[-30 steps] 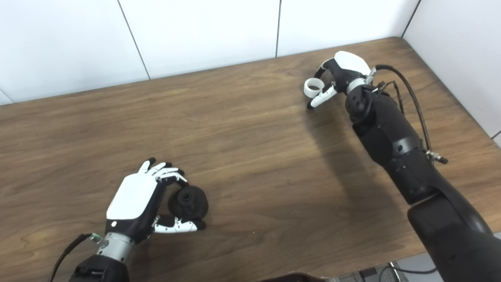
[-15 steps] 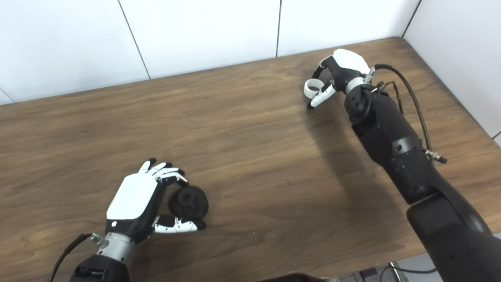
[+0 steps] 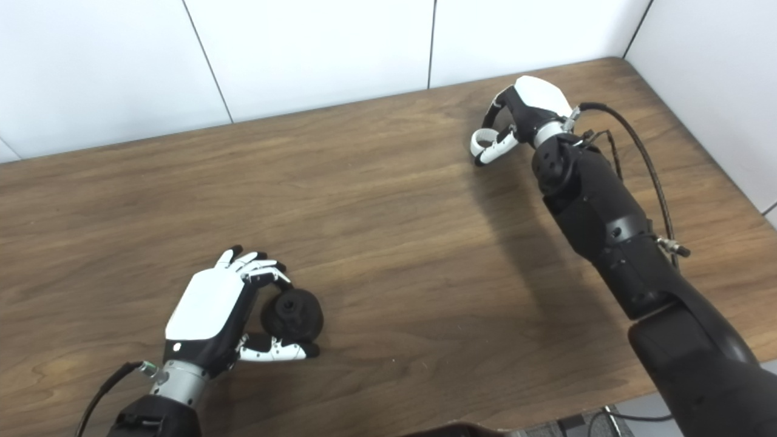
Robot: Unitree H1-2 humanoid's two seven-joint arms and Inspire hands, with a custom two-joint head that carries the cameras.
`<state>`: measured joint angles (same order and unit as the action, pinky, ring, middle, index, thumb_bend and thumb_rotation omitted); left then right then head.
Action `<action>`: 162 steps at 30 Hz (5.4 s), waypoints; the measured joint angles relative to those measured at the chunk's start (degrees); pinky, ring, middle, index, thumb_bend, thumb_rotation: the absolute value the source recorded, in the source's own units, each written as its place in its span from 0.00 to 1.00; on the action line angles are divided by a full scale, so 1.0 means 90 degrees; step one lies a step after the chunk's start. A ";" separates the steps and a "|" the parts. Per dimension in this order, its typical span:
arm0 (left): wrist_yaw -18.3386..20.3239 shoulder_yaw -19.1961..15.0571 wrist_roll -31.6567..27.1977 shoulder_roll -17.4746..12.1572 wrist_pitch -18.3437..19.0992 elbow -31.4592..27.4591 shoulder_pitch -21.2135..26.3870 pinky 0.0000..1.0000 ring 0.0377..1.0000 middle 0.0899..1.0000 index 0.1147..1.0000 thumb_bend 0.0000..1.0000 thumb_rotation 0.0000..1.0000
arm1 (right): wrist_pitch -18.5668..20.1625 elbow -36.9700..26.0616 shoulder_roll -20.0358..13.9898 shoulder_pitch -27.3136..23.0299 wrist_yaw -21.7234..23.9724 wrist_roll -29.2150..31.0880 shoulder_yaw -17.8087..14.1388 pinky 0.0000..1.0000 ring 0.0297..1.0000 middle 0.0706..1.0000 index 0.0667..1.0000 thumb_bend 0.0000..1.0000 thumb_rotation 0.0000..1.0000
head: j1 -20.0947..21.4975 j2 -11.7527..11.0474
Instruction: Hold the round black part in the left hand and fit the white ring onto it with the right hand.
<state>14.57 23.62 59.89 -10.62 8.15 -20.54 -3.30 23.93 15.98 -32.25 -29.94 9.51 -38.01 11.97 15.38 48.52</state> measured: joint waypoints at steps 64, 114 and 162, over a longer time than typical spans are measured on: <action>0.0112 0.0505 0.0840 0.0843 0.0475 0.0290 0.0233 0.99 0.86 0.75 0.42 0.52 0.05 | 0.0219 -0.6128 0.0618 0.0842 0.3981 0.0078 0.1021 0.80 0.92 0.81 0.45 0.52 0.14 | -0.1328 0.0400; 0.0273 0.0549 0.0966 0.1000 0.0588 0.0306 0.0285 1.00 0.88 0.75 0.41 0.53 0.05 | -0.0993 -0.5271 0.1247 0.1446 0.3560 -0.0453 0.1133 0.86 0.93 0.82 0.45 0.52 0.13 | -0.1377 0.0479; 0.0487 0.0552 0.1035 0.1066 0.0625 0.0227 0.0288 1.00 0.88 0.75 0.41 0.53 0.05 | -0.1179 -0.4854 0.1338 0.1575 0.3356 -0.0441 0.1081 0.82 0.92 0.82 0.45 0.52 0.13 | -0.1367 0.0557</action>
<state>18.95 28.58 69.20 -1.02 13.77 -18.50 -0.71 13.31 -27.71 -20.20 -15.76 39.72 -41.98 21.70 3.08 53.53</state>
